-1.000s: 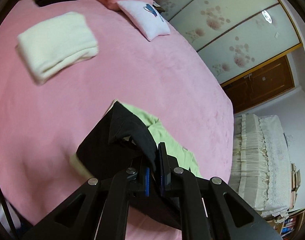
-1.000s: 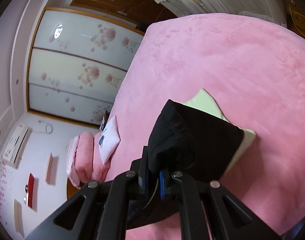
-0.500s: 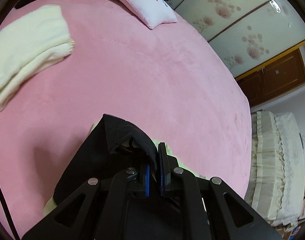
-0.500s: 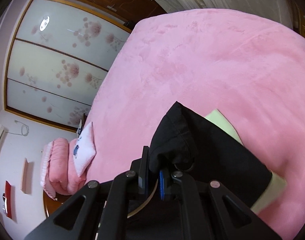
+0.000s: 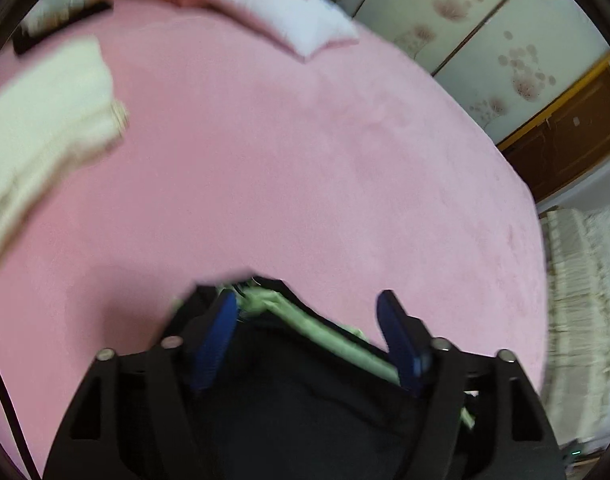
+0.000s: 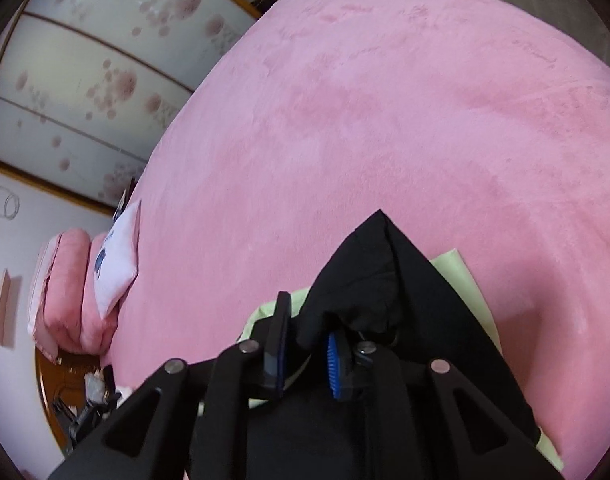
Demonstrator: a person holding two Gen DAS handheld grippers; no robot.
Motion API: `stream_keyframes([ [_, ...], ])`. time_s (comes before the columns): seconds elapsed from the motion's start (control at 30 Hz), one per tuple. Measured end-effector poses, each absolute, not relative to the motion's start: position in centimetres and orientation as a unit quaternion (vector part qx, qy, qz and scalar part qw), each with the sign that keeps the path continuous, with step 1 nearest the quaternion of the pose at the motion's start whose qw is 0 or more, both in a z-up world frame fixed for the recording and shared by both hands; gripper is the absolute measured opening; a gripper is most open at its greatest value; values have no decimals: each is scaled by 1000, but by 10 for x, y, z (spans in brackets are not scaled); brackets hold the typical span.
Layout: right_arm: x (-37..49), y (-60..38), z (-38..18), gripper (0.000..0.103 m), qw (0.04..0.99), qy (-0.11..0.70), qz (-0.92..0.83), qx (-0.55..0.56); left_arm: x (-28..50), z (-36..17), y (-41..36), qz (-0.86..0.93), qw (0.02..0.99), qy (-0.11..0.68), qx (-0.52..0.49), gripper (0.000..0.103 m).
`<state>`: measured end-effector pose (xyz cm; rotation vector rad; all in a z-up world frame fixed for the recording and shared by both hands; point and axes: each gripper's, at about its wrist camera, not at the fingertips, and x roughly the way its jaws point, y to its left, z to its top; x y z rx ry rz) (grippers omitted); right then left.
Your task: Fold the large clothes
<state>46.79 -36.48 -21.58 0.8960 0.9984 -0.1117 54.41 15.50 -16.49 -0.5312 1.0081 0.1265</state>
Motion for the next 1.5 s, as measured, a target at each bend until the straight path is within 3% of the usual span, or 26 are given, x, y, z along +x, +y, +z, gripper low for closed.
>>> stream_keyframes([
  [0.4,460,-341,-194,22,803,497,-9,328,461,-137,93,33,860,495,-117,74],
  [0.43,459,-342,-192,30,801,500,-12,329,459,-139,92,30,858,499,-118,74],
  [0.5,457,-343,-189,66,799,500,-16,334,443,-142,83,17,850,511,-125,74],
  [0.53,454,-344,-183,93,805,491,-23,332,438,-145,80,15,847,515,-127,74],
  [0.57,451,-343,-176,96,813,482,-32,324,429,-144,76,13,846,518,-129,74],
  [0.83,434,-331,-155,96,825,484,-12,290,396,-147,72,15,839,528,-131,74],
  [1.03,403,-299,-169,96,826,499,28,260,380,-163,66,4,820,559,-123,74],
  [1.1,393,-284,-180,91,819,512,49,253,375,-175,59,-1,809,576,-119,74],
  [1.2,374,-253,-202,67,805,537,85,239,367,-195,49,-13,790,598,-132,74],
  [1.23,370,-243,-208,52,801,544,96,232,365,-199,46,-14,786,603,-133,73],
  [1.27,364,-232,-215,29,799,549,108,221,363,-206,41,-14,779,612,-134,72],
  [1.33,355,-214,-226,8,795,553,133,211,360,-218,30,-18,767,627,-135,65],
  [1.37,350,-205,-232,6,791,555,150,211,358,-225,25,-21,758,637,-139,61],
  [1.43,344,-191,-238,2,785,553,181,214,354,-238,18,-29,746,649,-148,42],
  [1.5,341,-180,-242,2,783,549,199,215,351,-250,12,-38,735,657,-160,34],
])
